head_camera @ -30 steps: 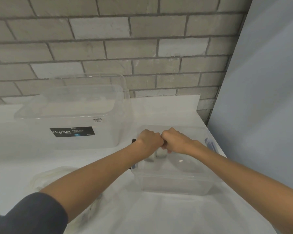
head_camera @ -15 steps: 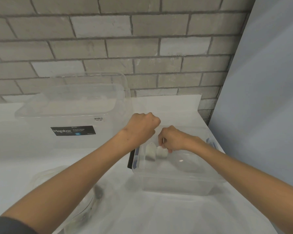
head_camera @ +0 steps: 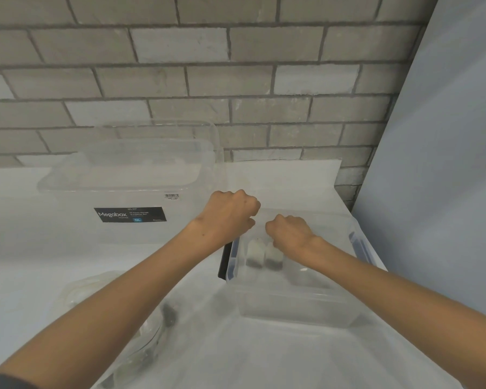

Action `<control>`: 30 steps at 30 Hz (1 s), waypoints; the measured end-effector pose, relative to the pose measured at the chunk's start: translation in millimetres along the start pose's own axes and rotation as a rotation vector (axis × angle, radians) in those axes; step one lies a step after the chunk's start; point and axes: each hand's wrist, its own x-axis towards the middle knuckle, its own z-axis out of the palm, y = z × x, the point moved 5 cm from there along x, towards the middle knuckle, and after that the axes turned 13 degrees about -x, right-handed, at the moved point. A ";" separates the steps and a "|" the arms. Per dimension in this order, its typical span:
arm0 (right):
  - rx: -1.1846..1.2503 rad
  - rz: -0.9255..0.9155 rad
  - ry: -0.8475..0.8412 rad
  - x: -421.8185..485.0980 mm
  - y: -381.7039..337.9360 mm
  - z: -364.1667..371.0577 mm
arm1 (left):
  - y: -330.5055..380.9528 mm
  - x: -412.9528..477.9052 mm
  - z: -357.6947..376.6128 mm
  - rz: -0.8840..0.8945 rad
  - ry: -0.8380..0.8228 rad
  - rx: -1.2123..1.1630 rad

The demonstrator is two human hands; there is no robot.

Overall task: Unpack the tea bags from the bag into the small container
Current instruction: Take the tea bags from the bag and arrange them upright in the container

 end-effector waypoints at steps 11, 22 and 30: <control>0.114 0.079 0.112 -27.3 13.6 -59.8 | -19.5 -24.2 -22.5 -0.062 -0.012 -0.164; 0.505 -0.120 0.329 -50.5 -93.3 -172.0 | -118.6 -147.3 -44.2 -0.279 -0.080 -0.285; 0.627 -0.211 0.164 -30.7 -194.4 -156.1 | -171.5 -221.8 -29.8 -0.364 -0.126 -0.364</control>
